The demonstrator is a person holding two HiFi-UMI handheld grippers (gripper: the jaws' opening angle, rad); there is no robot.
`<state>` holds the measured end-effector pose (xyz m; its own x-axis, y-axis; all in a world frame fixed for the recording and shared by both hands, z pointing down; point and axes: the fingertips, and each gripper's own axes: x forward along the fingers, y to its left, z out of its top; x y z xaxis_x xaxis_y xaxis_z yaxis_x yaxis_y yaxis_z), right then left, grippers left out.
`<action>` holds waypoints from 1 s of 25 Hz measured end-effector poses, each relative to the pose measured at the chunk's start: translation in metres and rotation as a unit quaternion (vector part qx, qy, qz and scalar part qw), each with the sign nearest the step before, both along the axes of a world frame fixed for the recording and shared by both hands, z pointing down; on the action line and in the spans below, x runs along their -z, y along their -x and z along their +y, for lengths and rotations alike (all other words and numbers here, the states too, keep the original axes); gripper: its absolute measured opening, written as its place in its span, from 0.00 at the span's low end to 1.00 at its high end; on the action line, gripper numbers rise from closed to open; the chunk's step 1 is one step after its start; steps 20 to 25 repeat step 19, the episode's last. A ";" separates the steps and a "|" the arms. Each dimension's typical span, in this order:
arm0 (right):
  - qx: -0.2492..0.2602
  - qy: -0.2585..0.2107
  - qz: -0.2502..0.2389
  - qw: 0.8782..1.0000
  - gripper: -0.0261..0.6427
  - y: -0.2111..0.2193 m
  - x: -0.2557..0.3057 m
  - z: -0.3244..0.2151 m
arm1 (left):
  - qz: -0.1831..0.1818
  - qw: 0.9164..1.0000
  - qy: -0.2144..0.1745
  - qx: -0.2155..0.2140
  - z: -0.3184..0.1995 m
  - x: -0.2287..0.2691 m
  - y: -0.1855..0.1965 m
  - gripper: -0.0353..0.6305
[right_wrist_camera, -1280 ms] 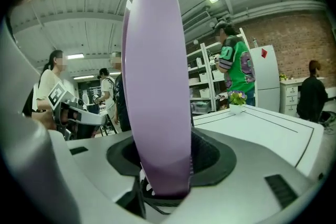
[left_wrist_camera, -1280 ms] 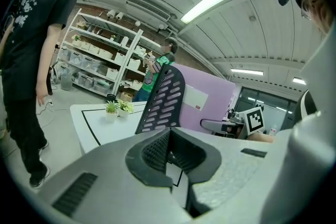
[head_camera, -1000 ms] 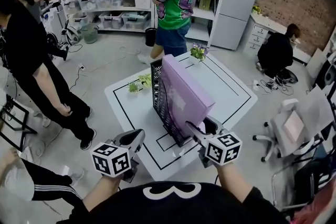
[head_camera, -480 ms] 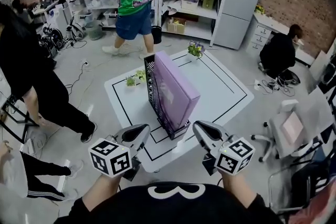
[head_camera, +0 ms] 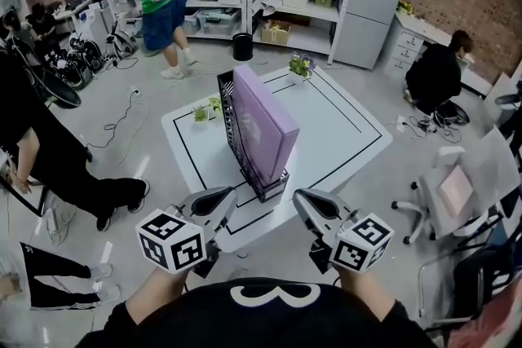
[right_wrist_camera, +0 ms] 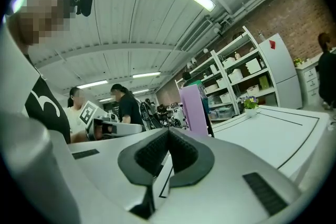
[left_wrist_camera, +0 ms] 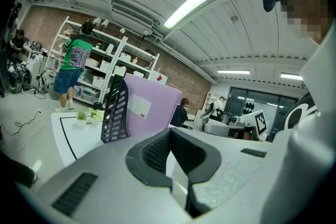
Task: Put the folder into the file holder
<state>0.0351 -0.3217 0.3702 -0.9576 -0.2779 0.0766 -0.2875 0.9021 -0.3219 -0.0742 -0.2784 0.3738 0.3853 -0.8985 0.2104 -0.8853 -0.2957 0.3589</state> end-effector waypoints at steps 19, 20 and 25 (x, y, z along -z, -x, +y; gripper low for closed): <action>0.002 0.001 0.005 1.000 0.04 -0.006 -0.004 0.001 | -0.018 0.999 0.024 -0.018 -0.006 -0.008 -0.016 0.06; 0.002 0.001 0.005 1.000 0.04 -0.006 -0.004 0.001 | -0.018 0.999 0.024 -0.018 -0.006 -0.008 -0.016 0.06; 0.002 0.001 0.005 1.000 0.04 -0.006 -0.004 0.001 | -0.018 0.999 0.024 -0.018 -0.006 -0.008 -0.016 0.06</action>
